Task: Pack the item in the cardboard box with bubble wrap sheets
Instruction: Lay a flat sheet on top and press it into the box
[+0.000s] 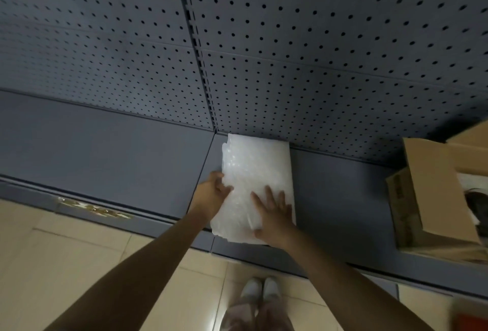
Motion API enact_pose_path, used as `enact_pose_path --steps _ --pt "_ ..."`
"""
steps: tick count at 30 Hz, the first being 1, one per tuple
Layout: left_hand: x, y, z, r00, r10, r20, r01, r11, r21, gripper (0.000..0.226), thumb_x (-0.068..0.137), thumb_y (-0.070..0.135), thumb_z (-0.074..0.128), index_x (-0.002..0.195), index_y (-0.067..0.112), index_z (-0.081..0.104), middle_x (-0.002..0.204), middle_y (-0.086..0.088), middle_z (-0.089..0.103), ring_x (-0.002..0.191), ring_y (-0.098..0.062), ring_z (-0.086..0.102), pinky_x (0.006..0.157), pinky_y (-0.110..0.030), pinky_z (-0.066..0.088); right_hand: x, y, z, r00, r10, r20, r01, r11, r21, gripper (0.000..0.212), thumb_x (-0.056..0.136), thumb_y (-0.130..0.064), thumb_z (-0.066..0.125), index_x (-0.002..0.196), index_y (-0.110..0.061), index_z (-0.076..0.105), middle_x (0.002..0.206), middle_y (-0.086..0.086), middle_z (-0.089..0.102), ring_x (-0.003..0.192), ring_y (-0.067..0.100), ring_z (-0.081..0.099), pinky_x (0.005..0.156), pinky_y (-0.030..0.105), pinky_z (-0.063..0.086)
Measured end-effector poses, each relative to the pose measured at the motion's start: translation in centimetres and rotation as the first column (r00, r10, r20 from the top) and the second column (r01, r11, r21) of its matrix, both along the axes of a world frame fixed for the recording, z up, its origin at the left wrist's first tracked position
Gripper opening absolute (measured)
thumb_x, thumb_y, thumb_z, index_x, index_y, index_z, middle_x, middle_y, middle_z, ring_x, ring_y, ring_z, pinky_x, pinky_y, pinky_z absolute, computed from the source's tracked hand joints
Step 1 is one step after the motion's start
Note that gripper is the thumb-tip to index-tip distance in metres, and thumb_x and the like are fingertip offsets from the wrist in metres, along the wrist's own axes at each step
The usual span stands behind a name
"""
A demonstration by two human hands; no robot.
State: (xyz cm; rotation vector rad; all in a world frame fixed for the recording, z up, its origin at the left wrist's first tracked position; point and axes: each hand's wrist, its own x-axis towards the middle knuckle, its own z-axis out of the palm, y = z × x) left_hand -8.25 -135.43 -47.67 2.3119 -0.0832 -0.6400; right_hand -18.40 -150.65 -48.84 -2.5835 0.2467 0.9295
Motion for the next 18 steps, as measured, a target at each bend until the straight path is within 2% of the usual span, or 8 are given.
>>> enact_pose_path --steps 2,5,9,11,13,15,17,18 --pt "-0.5 -0.2 -0.1 0.999 -0.026 0.032 0.024 0.997 0.077 0.039 0.09 0.021 0.06 0.124 0.013 0.043 0.092 -0.006 0.06 0.081 -0.022 0.057 0.069 -0.028 0.044 -0.4 -0.2 -0.2 0.999 0.035 0.035 -0.034 0.999 -0.029 0.086 0.092 -0.025 0.053 0.15 -0.037 -0.01 0.155 0.004 -0.032 0.139 0.039 -0.031 0.117 0.056 -0.01" --pt "-2.2 -0.5 -0.4 0.999 0.039 0.009 -0.039 0.997 0.059 0.038 0.088 0.013 0.061 0.121 0.01 0.043 0.09 -0.005 0.058 0.079 -0.02 0.055 0.06 -0.02 0.04 -0.2 -1.4 0.3 0.994 0.099 0.054 -0.096 0.994 -0.053 0.08 0.092 -0.018 0.05 0.151 -0.038 -0.001 0.156 0.002 -0.029 0.14 0.036 -0.032 0.117 0.054 -0.013" --pt "-5.3 -1.4 -0.7 0.971 0.201 -0.133 -0.202 0.979 0.003 0.026 0.085 0.013 0.064 0.106 0.009 0.05 0.092 -0.002 0.057 0.086 -0.021 0.058 0.073 -0.028 0.048 0.2 -3.2 2.1 0.99 0.133 0.05 -0.126 0.984 -0.124 0.072 0.095 -0.014 0.044 0.149 -0.043 0.008 0.157 -0.003 -0.028 0.141 0.034 -0.03 0.115 0.048 -0.016" --pt "-7.2 -2.4 -1.5 0.939 0.254 -0.23 -0.262 0.965 -0.005 0.016 0.085 0.013 0.062 0.097 0.004 0.057 0.087 -0.006 0.063 0.078 -0.019 0.062 0.063 -0.022 0.048 0.2 -3.8 2.7 0.997 0.067 0.05 -0.059 0.989 -0.137 0.071 0.095 -0.006 0.037 0.149 -0.045 0.01 0.156 -0.004 -0.028 0.141 0.036 -0.028 0.115 0.048 -0.015" --pt "-9.0 -3.8 -2.2 0.866 0.319 -0.386 -0.367 0.928 -0.057 0.011 0.086 0.008 0.058 0.093 0.0 0.063 0.088 -0.015 0.065 0.074 -0.023 0.063 0.055 -0.024 0.051 0.2 -4.1 2.5 0.995 -0.03 0.091 0.043 0.989 -0.142 0.075 0.092 0.002 0.03 0.149 -0.043 0.014 0.157 -0.001 -0.027 0.142 0.038 -0.025 0.117 0.049 -0.013" --pt "-10.1 -5.6 -2.4 0.737 0.352 -0.577 -0.531 0.829 -0.173 0.013 0.087 -0.004 0.052 0.08 0.0 0.062 0.084 -0.02 0.063 0.077 -0.031 0.064 0.065 -0.037 0.059 0.1 -4.5 1.9 0.978 -0.162 0.134 0.179 0.976 -0.126 0.073 0.092 0.002 0.03 0.149 -0.041 0.017 0.157 0.003 -0.025 0.144 0.038 -0.022 0.119 0.049 -0.01" --pt "-10.8 -7.8 -1.4 0.577 0.318 -0.752 -0.685 0.689 -0.234 0.02 0.088 -0.012 0.048 0.076 0.0 0.058 0.078 -0.017 0.061 0.071 -0.029 0.061 0.056 -0.033 0.059 -0.2 -5.0 1.4 0.952 -0.26 0.16 0.282 0.951 -0.129 0.06 0.098 -0.013 0.032 0.15 -0.038 0.014 0.158 0.007 -0.023 0.145 0.038 -0.015 0.121 0.049 -0.003" --pt "-11.0 -8.7 -0.6 0.528 0.28 -0.802 -0.71 0.663 -0.236 0.017 0.09 -0.009 0.049 0.079 0.0 0.058 0.078 -0.016 0.061 0.069 -0.029 0.06 0.051 -0.03 0.058 -0.4 -5.4 1.2 0.938 -0.303 0.169 0.326 0.937 -0.124 0.056 0.1 -0.021 0.032 0.151 -0.038 0.014 0.158 0.008 -0.021 0.146 0.039 -0.011 0.121 0.048 0.002"
